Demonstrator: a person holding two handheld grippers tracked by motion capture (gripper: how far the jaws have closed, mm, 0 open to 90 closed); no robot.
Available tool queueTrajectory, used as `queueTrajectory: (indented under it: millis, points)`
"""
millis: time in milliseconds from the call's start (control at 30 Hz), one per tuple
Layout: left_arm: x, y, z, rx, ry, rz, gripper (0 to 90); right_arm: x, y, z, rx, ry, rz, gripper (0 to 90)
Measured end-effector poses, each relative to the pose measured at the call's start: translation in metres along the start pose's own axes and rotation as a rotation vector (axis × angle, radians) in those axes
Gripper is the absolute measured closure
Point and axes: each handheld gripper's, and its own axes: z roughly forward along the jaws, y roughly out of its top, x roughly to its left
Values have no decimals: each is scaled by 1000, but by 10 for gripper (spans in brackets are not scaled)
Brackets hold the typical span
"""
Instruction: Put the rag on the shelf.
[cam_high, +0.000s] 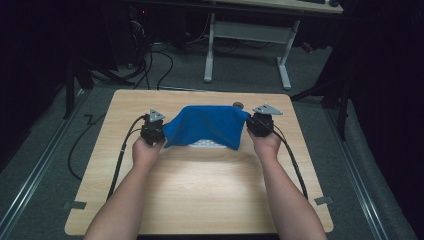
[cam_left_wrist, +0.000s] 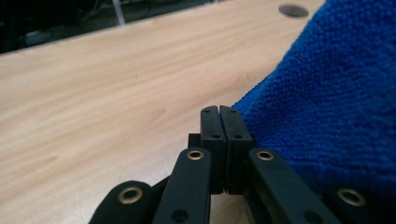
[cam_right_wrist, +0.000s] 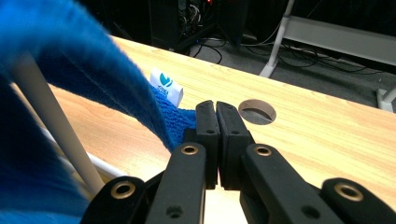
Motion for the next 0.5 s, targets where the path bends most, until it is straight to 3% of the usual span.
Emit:
queueTrajectory:
  millis: [500]
  points:
    - [-7, -11, 5, 36, -40, -4, 894, -2, -30, 0, 65, -5, 3, 890]
